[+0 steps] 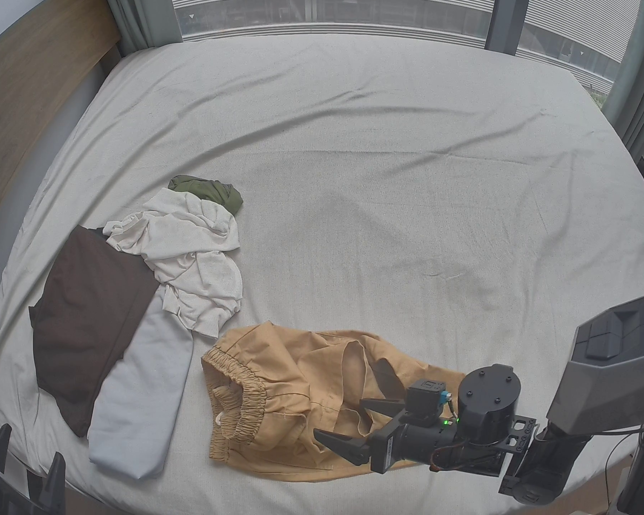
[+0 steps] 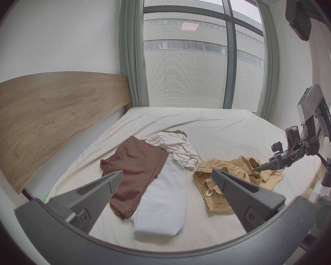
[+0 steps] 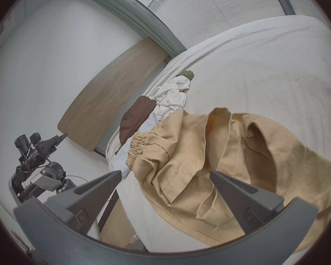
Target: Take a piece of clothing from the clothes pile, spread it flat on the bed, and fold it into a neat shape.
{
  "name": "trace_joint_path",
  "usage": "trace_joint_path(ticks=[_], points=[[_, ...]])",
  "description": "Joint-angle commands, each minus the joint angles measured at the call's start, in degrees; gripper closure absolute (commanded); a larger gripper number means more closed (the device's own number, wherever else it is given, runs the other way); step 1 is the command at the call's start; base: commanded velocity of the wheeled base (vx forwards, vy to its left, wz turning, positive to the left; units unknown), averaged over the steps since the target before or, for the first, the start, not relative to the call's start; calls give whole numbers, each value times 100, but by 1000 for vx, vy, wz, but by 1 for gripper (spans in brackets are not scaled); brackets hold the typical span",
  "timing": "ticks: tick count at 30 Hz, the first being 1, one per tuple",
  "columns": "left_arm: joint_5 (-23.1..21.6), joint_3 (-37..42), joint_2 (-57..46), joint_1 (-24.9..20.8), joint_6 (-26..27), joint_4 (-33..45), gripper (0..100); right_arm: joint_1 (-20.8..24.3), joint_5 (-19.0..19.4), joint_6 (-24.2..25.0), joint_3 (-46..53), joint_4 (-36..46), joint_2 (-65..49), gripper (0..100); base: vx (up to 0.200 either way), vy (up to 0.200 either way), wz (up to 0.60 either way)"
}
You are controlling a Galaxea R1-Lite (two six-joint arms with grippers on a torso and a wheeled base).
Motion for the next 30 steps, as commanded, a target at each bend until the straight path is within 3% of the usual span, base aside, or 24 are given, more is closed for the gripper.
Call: trace_joint_path(ticks=[1, 23, 24, 30], points=[[-2, 101, -93, 0, 0, 3, 0, -28, 10, 34, -223, 201, 236, 0, 0, 0, 0], [-28, 101, -93, 0, -18, -6, 0, -212, 1, 263, -856, 315, 728, 0, 0, 0, 0], [-28, 101, -93, 0, -18, -6, 0, -212, 10, 272, -883, 315, 737, 100, 0, 0, 0], [-28, 101, -93, 0, -18, -6, 0, -239, 10, 421, -1006, 280, 843, 100, 0, 0, 0]])
